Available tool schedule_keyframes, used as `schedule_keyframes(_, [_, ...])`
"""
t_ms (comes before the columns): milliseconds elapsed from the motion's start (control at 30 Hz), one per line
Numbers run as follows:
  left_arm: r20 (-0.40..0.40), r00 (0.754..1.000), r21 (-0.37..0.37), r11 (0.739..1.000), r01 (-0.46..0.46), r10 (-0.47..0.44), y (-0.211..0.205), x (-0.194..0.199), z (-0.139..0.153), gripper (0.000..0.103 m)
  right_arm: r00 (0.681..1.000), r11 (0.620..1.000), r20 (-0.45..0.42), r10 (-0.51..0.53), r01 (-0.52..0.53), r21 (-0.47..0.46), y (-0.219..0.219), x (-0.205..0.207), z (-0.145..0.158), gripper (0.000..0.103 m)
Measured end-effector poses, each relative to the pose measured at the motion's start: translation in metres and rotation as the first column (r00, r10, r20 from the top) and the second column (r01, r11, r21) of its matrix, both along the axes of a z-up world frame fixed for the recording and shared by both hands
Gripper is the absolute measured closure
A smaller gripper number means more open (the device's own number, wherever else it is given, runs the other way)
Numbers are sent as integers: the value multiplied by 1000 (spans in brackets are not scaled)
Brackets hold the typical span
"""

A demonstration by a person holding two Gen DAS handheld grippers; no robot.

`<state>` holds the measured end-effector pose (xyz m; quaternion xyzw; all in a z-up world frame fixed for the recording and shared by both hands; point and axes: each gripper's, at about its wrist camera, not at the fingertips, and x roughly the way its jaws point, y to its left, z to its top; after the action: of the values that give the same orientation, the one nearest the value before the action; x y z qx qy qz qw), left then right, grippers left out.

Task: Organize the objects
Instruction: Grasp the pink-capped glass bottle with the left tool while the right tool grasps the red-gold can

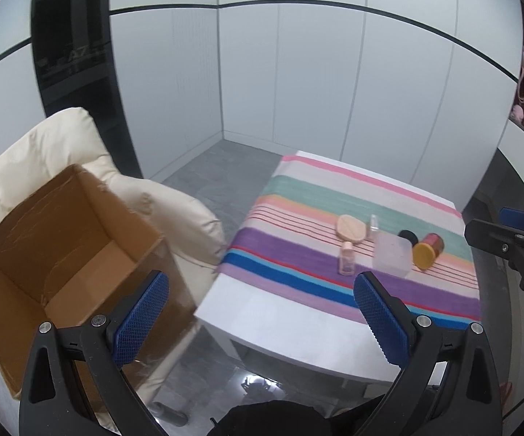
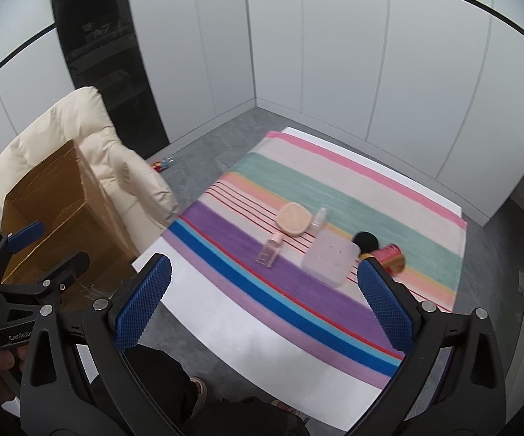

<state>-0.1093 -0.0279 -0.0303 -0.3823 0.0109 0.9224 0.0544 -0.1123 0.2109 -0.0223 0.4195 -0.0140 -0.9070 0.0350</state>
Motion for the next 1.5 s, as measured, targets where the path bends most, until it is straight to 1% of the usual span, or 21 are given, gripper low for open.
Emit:
schedule_keyframes(300, [1, 998, -3, 998, 60, -60, 35, -5, 5, 1, 996, 997, 22, -81, 81, 8, 38, 18, -9, 0])
schedule_keyframes(533, [35, 993, 0, 993, 117, -117, 62, -15, 3, 1, 990, 990, 37, -138, 137, 24, 66, 34, -16, 0])
schedule_keyframes(633, [59, 990, -2, 991, 130, -130, 75, -21, 0, 2, 986, 985, 21, -168, 167, 43, 78, 43, -16, 0])
schedule_keyframes(700, [60, 990, -9, 991, 131, -131, 85, -23, -2, 2, 978, 977, -1, -208, 208, 55, 89, 48, -13, 0])
schedule_keyframes(833, [63, 985, -26, 986, 164, -163, 107, -26, -3, 2, 964, 964, -24, -263, 264, 33, 112, 54, -14, 0])
schedule_keyframes(1000, [97, 971, -34, 975, 222, -217, 135, -31, -13, 2, 953, 953, 33, -302, 301, 43, 136, 53, -36, 0])
schedule_keyframes(1133, [127, 964, -39, 970, 239, -232, 154, -43, -22, 2, 949, 950, 56, -311, 310, 37, 150, 48, -52, 0])
schedule_keyframes(1267, [140, 959, -48, 966, 255, -246, 171, -57, -34, 3, 946, 949, 76, -315, 313, 37, 161, 37, -66, 0])
schedule_keyframes(1500, [209, 947, -51, 965, 258, -242, 192, -89, -72, 9, 946, 953, 117, -302, 299, 48, 176, 7, -99, 0])
